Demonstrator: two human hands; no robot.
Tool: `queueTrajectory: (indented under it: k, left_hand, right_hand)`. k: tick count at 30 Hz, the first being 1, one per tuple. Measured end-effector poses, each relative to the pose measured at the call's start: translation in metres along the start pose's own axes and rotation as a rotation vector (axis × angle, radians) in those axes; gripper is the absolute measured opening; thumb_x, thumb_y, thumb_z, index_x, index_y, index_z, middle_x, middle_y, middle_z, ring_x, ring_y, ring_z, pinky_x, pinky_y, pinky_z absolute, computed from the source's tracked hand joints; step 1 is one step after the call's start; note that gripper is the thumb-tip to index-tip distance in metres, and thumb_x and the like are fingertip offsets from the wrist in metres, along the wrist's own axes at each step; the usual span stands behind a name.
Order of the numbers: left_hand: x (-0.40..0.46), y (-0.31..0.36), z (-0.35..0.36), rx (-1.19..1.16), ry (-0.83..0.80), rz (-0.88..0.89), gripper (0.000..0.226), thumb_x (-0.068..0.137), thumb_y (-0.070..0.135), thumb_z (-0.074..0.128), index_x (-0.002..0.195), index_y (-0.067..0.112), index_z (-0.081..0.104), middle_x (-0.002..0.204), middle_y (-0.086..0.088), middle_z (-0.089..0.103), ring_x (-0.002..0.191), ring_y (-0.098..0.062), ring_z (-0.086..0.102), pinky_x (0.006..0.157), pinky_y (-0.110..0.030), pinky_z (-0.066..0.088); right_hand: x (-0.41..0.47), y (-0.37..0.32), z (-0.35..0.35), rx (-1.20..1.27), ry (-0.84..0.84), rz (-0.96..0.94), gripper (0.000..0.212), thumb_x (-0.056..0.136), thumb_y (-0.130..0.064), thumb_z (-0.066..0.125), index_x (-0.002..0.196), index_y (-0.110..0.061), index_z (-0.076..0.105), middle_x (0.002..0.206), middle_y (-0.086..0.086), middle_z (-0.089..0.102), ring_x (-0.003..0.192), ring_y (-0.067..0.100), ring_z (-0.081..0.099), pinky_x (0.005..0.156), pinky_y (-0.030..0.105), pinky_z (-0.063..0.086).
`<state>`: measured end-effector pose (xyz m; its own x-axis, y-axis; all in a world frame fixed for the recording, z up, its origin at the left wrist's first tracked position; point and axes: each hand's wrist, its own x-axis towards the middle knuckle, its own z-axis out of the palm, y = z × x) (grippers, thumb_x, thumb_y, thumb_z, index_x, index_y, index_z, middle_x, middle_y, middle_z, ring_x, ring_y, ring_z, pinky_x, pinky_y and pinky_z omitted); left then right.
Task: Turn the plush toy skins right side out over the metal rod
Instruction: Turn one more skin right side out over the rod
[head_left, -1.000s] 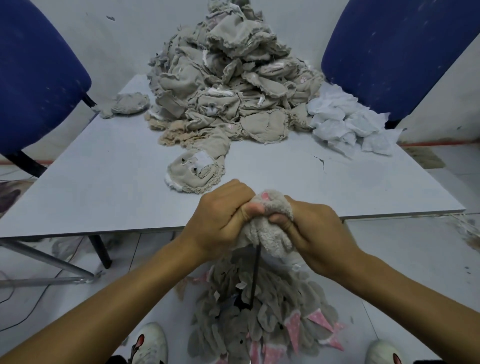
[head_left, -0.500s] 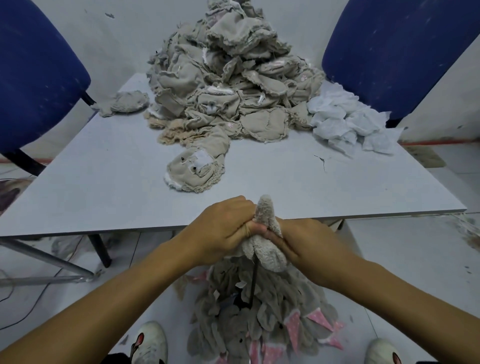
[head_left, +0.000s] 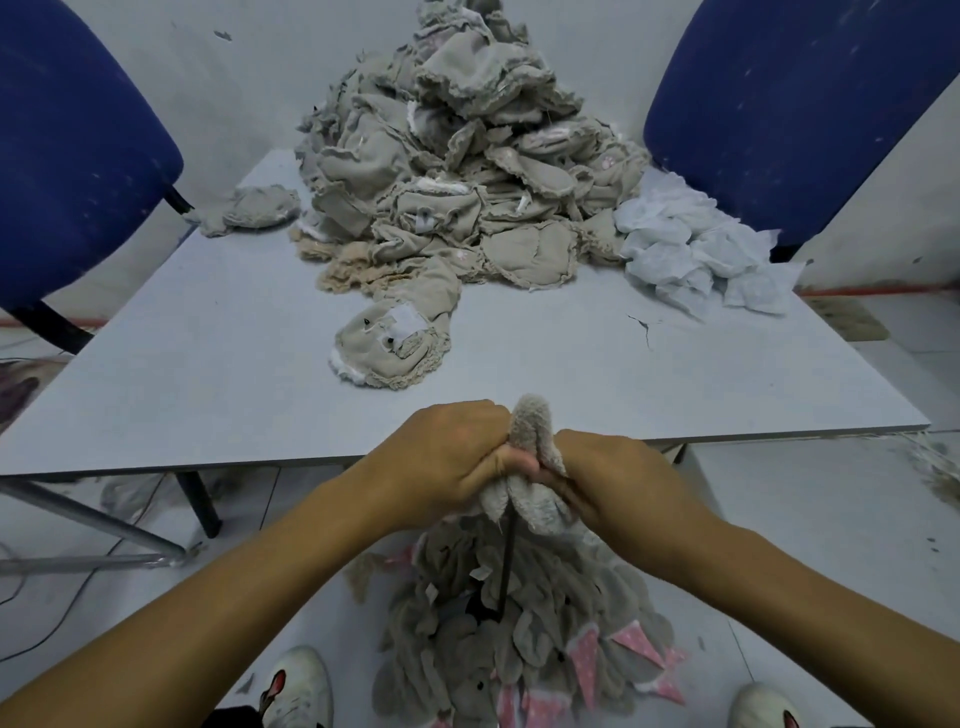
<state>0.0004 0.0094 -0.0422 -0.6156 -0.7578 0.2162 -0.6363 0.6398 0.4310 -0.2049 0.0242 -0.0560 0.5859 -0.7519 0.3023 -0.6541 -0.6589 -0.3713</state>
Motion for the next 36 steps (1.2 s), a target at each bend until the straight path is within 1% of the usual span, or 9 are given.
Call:
queueTrajectory:
  k: [3,6,9,14,19,24,30,34,36]
  left_hand:
    - [-0.006,0.006,0.002,-0.074,0.283,0.089,0.079,0.098,0.061,0.024,0.083,-0.006,0.063,0.076,-0.014,0.059,0.07,-0.03,0.054,0.063,-0.045,0.044]
    - [-0.002,0.005,-0.001,-0.205,0.523,0.105,0.056,0.102,0.045,0.04,0.081,-0.002,0.061,0.076,-0.003,0.054,0.07,-0.02,0.05,0.063,-0.028,0.04]
    - [-0.002,-0.005,0.001,-0.167,0.418,0.102,0.037,0.096,0.035,0.056,0.076,0.004,0.057,0.076,0.002,0.047,0.072,-0.012,0.043,0.065,-0.021,0.035]
    - [-0.01,-0.012,0.006,-0.126,0.177,0.097,0.031,0.092,0.036,0.058,0.082,0.007,0.063,0.083,0.001,0.05,0.078,-0.015,0.045,0.065,-0.031,0.039]
    - [-0.008,0.004,-0.004,-0.158,0.337,0.084,0.02,0.089,0.04,0.061,0.084,0.024,0.052,0.078,0.02,0.041,0.071,0.001,0.039,0.065,-0.015,0.031]
    - [0.004,0.013,-0.01,-0.094,0.491,0.15,0.03,0.089,0.03,0.064,0.083,0.001,0.067,0.076,0.01,0.051,0.071,-0.007,0.044,0.065,-0.016,0.034]
    - [0.002,-0.002,-0.014,-0.136,-0.006,0.024,0.026,0.088,0.03,0.074,0.09,0.004,0.071,0.077,-0.002,0.066,0.071,-0.015,0.057,0.066,-0.037,0.045]
    - [0.002,-0.004,-0.016,-0.223,0.162,0.055,0.022,0.083,0.024,0.071,0.091,0.004,0.075,0.079,-0.004,0.071,0.074,-0.017,0.065,0.065,-0.034,0.05]
    - [0.001,-0.005,-0.017,-0.297,0.213,0.022,0.02,0.08,0.022,0.073,0.091,0.006,0.076,0.081,-0.005,0.072,0.077,-0.02,0.068,0.066,-0.036,0.052]
  right_hand:
    - [0.004,0.001,-0.009,0.217,0.204,-0.011,0.024,0.094,-0.03,0.064,0.079,-0.04,0.048,0.067,-0.022,0.049,0.066,0.0,0.05,0.063,0.02,0.039]
    - [0.013,-0.001,-0.02,0.476,0.408,0.029,0.009,0.08,-0.02,0.076,0.088,-0.024,0.071,0.083,-0.017,0.066,0.078,0.008,0.062,0.07,0.021,0.045]
    - [0.023,-0.005,-0.029,0.661,0.442,0.083,0.012,0.078,-0.021,0.078,0.087,-0.026,0.072,0.085,-0.011,0.07,0.081,0.009,0.066,0.073,0.021,0.049]
    - [0.018,-0.006,-0.018,0.569,0.21,0.036,0.01,0.079,-0.037,0.077,0.085,-0.037,0.069,0.078,-0.016,0.063,0.075,0.007,0.061,0.066,0.019,0.044]
    - [0.016,-0.003,-0.013,0.461,0.235,0.014,0.011,0.081,-0.039,0.073,0.087,-0.029,0.074,0.075,-0.014,0.062,0.071,0.004,0.058,0.063,0.02,0.043]
    - [0.018,-0.004,-0.016,0.524,0.413,-0.025,0.012,0.083,-0.03,0.072,0.091,-0.038,0.067,0.077,-0.026,0.06,0.074,0.0,0.059,0.068,0.012,0.04]
    - [0.017,0.011,-0.016,0.498,0.046,0.081,0.012,0.082,-0.03,0.077,0.076,-0.035,0.068,0.074,-0.015,0.064,0.069,0.002,0.059,0.063,0.02,0.042]
    - [0.021,0.02,-0.034,0.502,-0.175,0.113,0.029,0.077,-0.035,0.083,0.103,-0.031,0.071,0.098,-0.015,0.069,0.093,0.006,0.066,0.078,0.028,0.051]
    - [0.02,0.022,-0.04,0.566,-0.156,0.143,0.031,0.077,-0.028,0.084,0.104,-0.026,0.071,0.099,-0.011,0.071,0.094,0.009,0.067,0.079,0.033,0.053]
